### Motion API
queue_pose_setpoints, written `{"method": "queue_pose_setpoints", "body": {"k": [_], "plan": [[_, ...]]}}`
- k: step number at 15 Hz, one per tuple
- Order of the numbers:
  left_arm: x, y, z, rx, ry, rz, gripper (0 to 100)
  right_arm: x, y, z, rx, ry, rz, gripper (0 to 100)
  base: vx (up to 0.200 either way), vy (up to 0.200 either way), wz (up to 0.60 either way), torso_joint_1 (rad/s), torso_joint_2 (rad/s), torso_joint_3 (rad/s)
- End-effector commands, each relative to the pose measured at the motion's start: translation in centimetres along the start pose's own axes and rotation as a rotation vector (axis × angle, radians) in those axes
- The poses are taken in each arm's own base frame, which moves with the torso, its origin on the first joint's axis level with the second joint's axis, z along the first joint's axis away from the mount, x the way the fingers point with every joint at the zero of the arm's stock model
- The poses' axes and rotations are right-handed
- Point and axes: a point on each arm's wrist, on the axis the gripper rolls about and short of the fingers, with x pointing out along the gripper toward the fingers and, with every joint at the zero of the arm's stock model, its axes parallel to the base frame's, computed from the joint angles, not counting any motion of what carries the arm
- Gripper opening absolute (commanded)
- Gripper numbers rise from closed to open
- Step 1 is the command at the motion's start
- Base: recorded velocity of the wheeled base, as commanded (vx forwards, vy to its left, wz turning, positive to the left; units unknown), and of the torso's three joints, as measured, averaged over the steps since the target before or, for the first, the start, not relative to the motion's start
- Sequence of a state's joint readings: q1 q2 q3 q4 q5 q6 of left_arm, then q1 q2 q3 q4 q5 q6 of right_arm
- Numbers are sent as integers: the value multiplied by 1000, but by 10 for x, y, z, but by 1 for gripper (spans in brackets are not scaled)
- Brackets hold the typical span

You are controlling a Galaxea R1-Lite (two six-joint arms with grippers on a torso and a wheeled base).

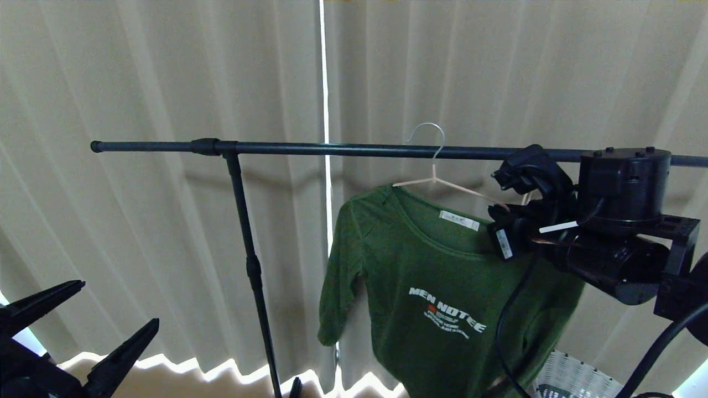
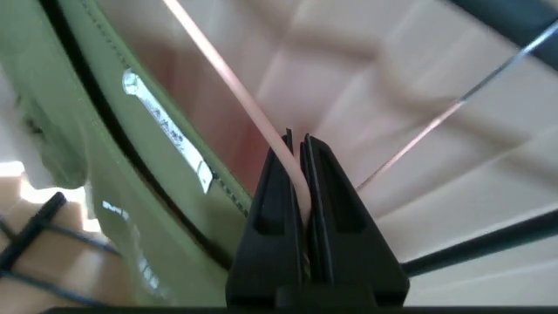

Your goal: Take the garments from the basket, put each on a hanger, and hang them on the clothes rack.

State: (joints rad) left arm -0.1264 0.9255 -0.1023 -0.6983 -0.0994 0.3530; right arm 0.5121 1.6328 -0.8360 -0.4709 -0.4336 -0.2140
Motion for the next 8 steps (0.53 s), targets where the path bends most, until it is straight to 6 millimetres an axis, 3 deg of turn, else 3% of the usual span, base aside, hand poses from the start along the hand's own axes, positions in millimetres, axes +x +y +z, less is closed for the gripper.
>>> {"method": "queue_pose_setpoints", "body": {"k": [1,5,8], "plan": [[-4,0,1,2,-18,7,100,11,5,2,-10,21,-8,0,0,0,0,0,0,0],[-9,-1,-1,2,-23,10,100,37,17,4,-39,84,-18,0,0,0,0,0,0,0],[-15,-2,-1,4,-23,10,100,44,22,1,-50,98,-17,0,0,0,0,0,0,0]]}}
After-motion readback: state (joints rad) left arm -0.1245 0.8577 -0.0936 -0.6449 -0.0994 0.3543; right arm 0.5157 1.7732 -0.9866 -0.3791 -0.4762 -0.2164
